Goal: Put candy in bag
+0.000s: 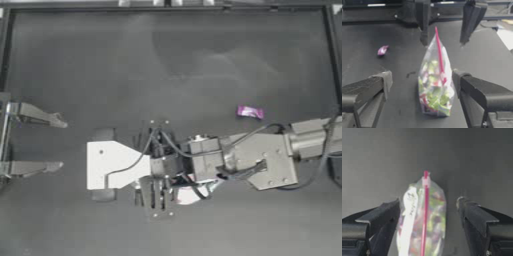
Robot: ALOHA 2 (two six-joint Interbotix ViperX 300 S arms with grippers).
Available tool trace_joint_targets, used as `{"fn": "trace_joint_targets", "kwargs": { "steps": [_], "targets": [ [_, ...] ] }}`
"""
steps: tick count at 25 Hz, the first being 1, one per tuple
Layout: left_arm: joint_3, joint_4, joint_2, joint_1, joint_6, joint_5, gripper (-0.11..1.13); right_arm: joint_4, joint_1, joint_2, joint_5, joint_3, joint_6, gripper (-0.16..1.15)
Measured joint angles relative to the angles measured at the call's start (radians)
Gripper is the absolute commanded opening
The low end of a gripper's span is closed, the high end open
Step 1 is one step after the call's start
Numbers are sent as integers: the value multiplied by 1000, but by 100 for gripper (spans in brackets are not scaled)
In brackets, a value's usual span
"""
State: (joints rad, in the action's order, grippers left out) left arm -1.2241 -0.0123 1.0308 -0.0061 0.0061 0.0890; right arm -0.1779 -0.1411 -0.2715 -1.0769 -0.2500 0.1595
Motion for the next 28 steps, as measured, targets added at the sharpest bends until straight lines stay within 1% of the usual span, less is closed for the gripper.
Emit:
{"fn": "trace_joint_targets", "kwargs": {
  "steps": [13,23,28],
  "targets": [
    [-5,0,0,0,0,-2,101,2,8,-75,-12,-58,-9,96],
    [-5,0,0,0,0,0,100,-2,8,-100,-20,-67,-15,96],
    [-5,0,0,0,0,0,100,-3,8,-118,-23,-84,-29,93]
  ]
}}
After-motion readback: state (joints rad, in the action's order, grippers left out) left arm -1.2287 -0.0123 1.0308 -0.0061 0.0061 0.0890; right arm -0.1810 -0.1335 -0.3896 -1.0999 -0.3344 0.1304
